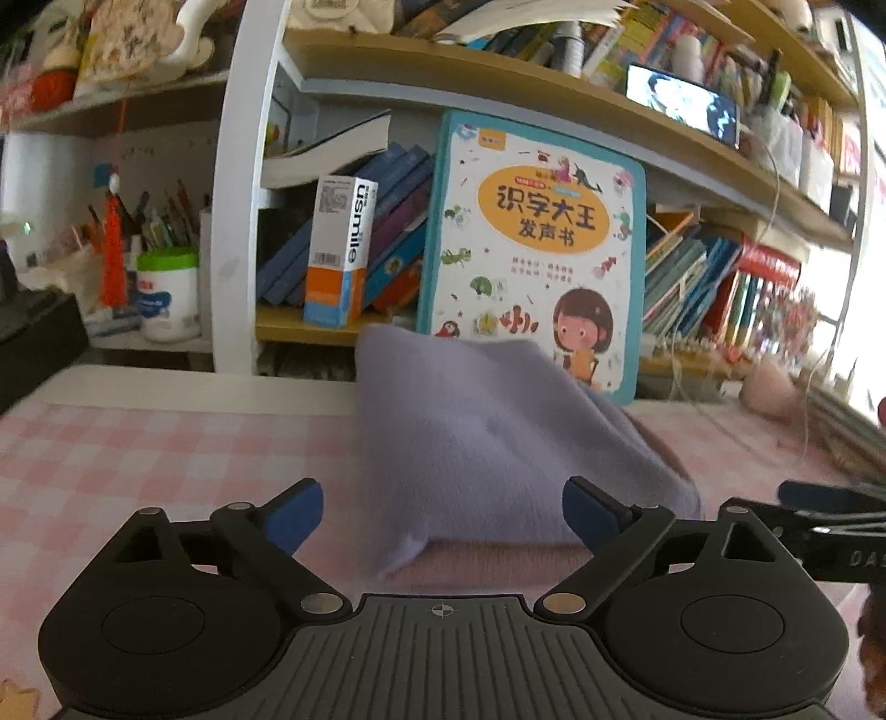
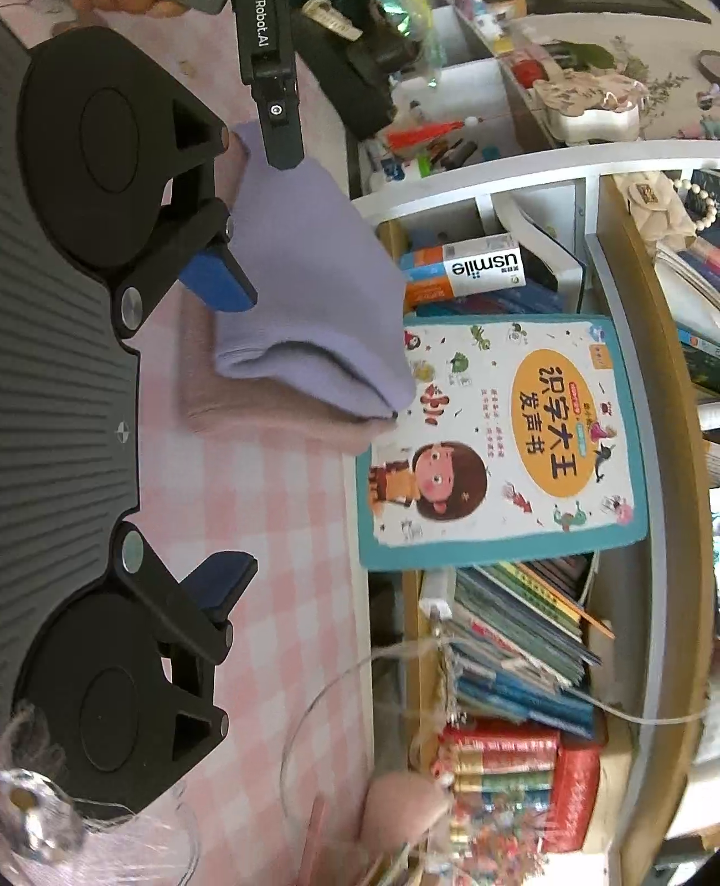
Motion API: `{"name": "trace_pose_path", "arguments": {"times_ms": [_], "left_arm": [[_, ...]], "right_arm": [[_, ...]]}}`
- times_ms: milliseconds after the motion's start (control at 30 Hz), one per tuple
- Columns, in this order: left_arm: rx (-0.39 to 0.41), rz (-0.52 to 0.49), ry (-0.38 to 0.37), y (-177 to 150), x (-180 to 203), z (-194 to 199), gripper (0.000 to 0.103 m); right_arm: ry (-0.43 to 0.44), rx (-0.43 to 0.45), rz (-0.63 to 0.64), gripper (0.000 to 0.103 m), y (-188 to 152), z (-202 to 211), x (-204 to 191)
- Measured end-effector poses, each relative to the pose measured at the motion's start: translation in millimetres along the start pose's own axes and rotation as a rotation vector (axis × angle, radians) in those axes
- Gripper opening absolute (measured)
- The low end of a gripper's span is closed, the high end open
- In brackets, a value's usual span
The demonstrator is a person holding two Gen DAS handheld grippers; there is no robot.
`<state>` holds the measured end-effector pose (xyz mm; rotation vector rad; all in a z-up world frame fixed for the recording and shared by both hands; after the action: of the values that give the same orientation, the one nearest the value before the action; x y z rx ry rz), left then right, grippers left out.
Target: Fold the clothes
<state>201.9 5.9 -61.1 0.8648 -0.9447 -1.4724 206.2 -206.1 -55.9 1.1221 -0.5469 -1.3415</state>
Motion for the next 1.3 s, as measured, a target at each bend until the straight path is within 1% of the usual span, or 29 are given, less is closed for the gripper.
{"name": "trace_pose_path", "arguments": {"times_ms": [133,167,333,433,533,633,800,867,1033,1300], "left_arm": [[-0.003,-0.049,0.037,-7.0,8.5,14.9,0.097],[-0.001,-0.055,0.044,-8.9,10.0,18.4,0.097],[0.009,-0.063,0.078,-19.8,11.6,30.6,0.1],[0.024,-0.05,0.092,-18.6,8.1,33.9,0.1],[0.03,-0.053,0.099,-17.9,7.9,35.3,0.1],[0.028,-0.068,0.115,-17.8,9.3,35.4,0.1],[0.04,-0.112,0.134,-16.8,14.6,38.5,0.102],[0.039,-0.132,0.137,-16.5,17.5,38.3,0.103],[0.036,-0.134,0.135,-16.6,17.9,37.8,0.103],[0.036,-0.131,0.119,-17.1,18.8,37.6,0.103]], "right_arm": [[-0.017,0.01,0.019,0.096,-7.1,11.7,-5.5],[-0.02,0.013,0.026,0.098,-8.2,14.0,-7.6],[-0.035,0.014,0.078,0.1,-13.8,21.3,-19.4],[-0.036,0.006,0.097,0.101,-15.6,21.8,-23.5],[-0.059,0.002,0.107,0.101,-15.5,19.9,-23.6],[-0.059,-0.01,0.108,0.101,-16.1,17.1,-23.5],[-0.067,0.013,0.104,0.101,-14.1,21.7,-23.4],[-0.063,0.007,0.105,0.101,-14.5,21.1,-23.7],[-0.062,-0.016,0.103,0.101,-15.6,17.4,-23.3],[-0.053,-0.012,0.096,0.102,-15.0,19.1,-22.9]]}}
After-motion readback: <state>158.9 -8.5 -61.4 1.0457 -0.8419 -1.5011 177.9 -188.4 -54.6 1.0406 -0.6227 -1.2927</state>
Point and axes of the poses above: each gripper's, at about its wrist camera, not at the fingertips, and z roughly against the way its jaws point, x to its right, y to its top, the point moved 10 cm from there along -z, roughly the way its jaws point, and after that the axes turned 8 degrees about -z, right-handed, at the moved point
